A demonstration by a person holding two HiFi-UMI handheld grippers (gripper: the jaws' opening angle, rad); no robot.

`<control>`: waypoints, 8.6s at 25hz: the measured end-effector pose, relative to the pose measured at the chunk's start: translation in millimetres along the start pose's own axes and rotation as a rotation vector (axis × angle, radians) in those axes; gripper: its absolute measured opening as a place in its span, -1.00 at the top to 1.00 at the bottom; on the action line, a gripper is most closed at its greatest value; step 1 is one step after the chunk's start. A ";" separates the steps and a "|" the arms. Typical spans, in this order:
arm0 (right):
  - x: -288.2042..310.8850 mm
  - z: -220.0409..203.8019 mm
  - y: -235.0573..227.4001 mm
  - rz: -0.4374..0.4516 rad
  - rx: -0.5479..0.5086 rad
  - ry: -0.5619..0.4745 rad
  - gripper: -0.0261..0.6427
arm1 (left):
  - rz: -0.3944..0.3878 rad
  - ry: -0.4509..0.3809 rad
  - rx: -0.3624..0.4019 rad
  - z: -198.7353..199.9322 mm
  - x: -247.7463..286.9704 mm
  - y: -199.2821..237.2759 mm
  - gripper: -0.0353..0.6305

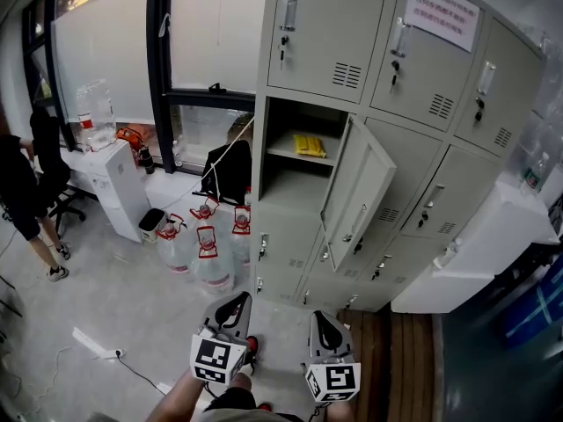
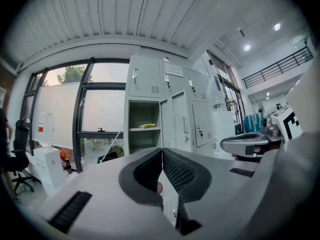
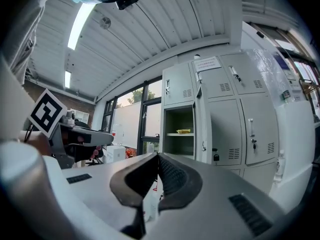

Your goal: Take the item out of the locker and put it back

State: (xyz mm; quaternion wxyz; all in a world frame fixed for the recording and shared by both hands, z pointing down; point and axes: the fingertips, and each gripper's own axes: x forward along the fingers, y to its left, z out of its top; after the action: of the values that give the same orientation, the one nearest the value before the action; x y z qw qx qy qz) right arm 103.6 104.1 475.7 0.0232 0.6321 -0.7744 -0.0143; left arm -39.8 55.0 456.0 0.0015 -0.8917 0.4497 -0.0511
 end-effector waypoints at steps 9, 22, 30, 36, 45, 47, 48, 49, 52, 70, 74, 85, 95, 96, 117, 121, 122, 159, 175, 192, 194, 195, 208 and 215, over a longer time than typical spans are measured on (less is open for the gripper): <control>115.1 1.3 -44.9 -0.009 0.022 0.007 0.87 | -0.024 0.007 0.004 12.6 114.2 51.0 0.82; 275.0 7.9 -92.1 -0.047 0.047 0.021 0.87 | -0.056 0.022 -0.005 22.6 254.5 139.0 0.82; 336.2 6.3 -93.6 -0.053 0.033 0.020 0.87 | -0.080 0.021 -0.014 16.2 299.8 174.1 0.82; 357.2 16.2 -103.8 -0.091 -0.052 0.013 0.87 | -0.095 0.019 -0.018 13.5 314.7 182.5 0.82; 395.2 63.4 -113.3 -0.186 -0.451 0.076 0.81 | -0.098 0.020 -0.024 10.3 322.2 190.2 0.82; 402.7 71.0 -116.3 -0.206 -0.523 0.098 0.61 | -0.101 0.023 -0.025 8.9 322.2 189.6 0.82; 406.3 76.4 -117.4 -0.218 -0.561 0.105 0.59 | -0.102 0.024 -0.026 8.2 322.0 189.6 0.82; 410.1 81.5 -118.3 -0.228 -0.596 0.110 0.55 | -0.101 0.026 -0.027 7.6 321.6 190.1 0.82; 423.8 86.8 -122.0 -0.240 -0.662 0.150 0.39 | -0.098 0.028 -0.029 6.3 320.9 192.6 0.82; 480.7 52.1 -161.9 -0.326 -0.857 0.382 0.09 | -0.065 0.051 -0.049 -3.5 320.2 210.4 0.82; 476.7 54.9 -165.5 -0.355 -0.885 0.391 0.57 | -0.057 0.055 -0.054 -5.1 320.2 214.0 0.82; 473.7 58.2 -166.1 -0.361 -0.886 0.393 0.83 | -0.051 0.053 -0.058 -4.9 315.8 216.5 0.82; 455.7 103.7 -171.1 -0.370 -0.525 0.171 0.87 | -0.055 0.029 -0.044 5.3 313.5 215.0 0.82; 452.1 110.6 -170.2 -0.368 -0.504 0.141 0.87 | -0.055 0.026 -0.041 7.2 313.3 214.7 0.82; 333.3 109.1 -144.4 -0.304 -0.131 -0.012 0.87 | -0.074 -0.012 0.006 34.0 289.9 181.8 0.82; 308.0 101.2 -138.8 -0.297 -0.110 -0.008 0.87 | -0.082 -0.019 0.017 39.7 276.6 165.1 0.82; 301.5 99.2 -137.1 -0.293 -0.106 -0.006 0.87 | -0.082 -0.020 0.019 41.1 272.6 160.7 0.82; 36.8 -9.0 -70.0 -0.265 -0.034 0.143 0.87 | -0.055 0.028 0.014 -6.5 71.9 26.4 0.82; 15.4 -19.0 -65.0 -0.269 -0.020 0.164 0.87 | -0.075 0.029 0.024 -5.8 60.6 9.7 0.83; 33.1 -23.6 -71.2 -0.246 -0.017 0.164 0.87 | -0.045 0.029 0.006 -10.4 73.3 20.7 0.83; 41.8 -22.2 -72.0 -0.235 -0.022 0.160 0.87 | -0.031 0.035 0.005 -12.1 76.3 26.8 0.83; 46.8 -20.7 -72.5 -0.231 -0.026 0.157 0.87 | -0.024 0.039 0.006 -13.2 77.9 30.4 0.82; 164.0 14.2 -79.2 -0.160 -0.143 0.103 0.87 | 0.062 0.080 0.000 -13.7 121.5 93.1 0.82; 245.5 28.4 -86.9 -0.163 -0.238 0.075 0.87 | 0.091 0.098 -0.011 -13.3 155.5 132.4 0.82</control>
State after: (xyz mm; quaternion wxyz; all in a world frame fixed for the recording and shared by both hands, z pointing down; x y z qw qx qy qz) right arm 138.0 -154.0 447.2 0.1257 0.6858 -0.7119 -0.0841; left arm -55.5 -148.0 476.8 -0.0231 -0.8668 0.4896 -0.0919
